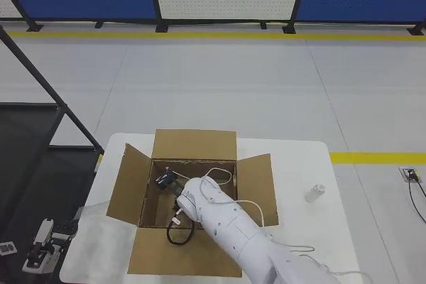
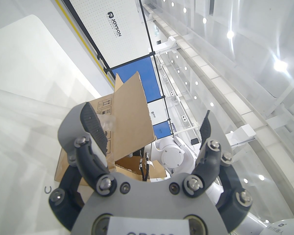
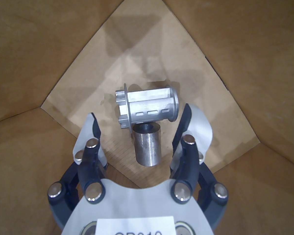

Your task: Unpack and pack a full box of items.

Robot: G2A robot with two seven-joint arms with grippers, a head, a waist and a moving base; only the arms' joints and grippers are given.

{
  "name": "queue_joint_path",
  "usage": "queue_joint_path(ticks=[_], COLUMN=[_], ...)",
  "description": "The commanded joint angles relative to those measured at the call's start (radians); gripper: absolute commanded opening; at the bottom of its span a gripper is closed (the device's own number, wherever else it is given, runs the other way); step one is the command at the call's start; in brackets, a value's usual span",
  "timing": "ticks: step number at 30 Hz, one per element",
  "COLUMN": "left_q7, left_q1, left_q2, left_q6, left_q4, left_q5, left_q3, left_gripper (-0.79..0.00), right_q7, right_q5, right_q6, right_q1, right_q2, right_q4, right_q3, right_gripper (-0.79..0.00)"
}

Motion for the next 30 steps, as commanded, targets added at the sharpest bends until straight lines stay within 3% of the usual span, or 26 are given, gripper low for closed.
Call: queue_joint_path(ticks=[1, 3, 6, 22, 30], left_q7=[0.001, 0.003, 0.007, 0.004, 0.001], left_q1=[-0.001, -0.002, -0.004, -0.022, -0.022], left_q2=[0.000, -0.001, -0.001, -0.003, -0.004], left_q6=[0.002, 0.003, 0.004, 0.018, 0.019], left_q4=[-0.002, -0.004, -0.007, -0.033, -0.054], left_q5=[0.003, 0.008, 0.011, 0.056, 0.078], left_q3=[0.002, 0.003, 0.005, 0.037, 0.055], left_gripper=[0.000, 0.000, 0.000, 0.000, 0.000], right_q7=[-0.011, -0.032, -0.069, -0.271, -0.296], right_q5=[0.001, 0.006, 0.007, -0.034, -0.129], right_q6=[0.002, -0.002, -0.015, -0.024, 0.108], right_q1=[0.002, 0.005, 0.007, 0.004, -0.056], right_q2=[0.001, 0.002, 0.003, 0.036, 0.109], right_q4=[0.000, -0.003, -0.010, -0.065, -0.280], right_q3=[0.001, 0.006, 0.012, 0.050, 0.086], right_gripper=[-0.108, -0.095, 0.000, 0.000, 0.000])
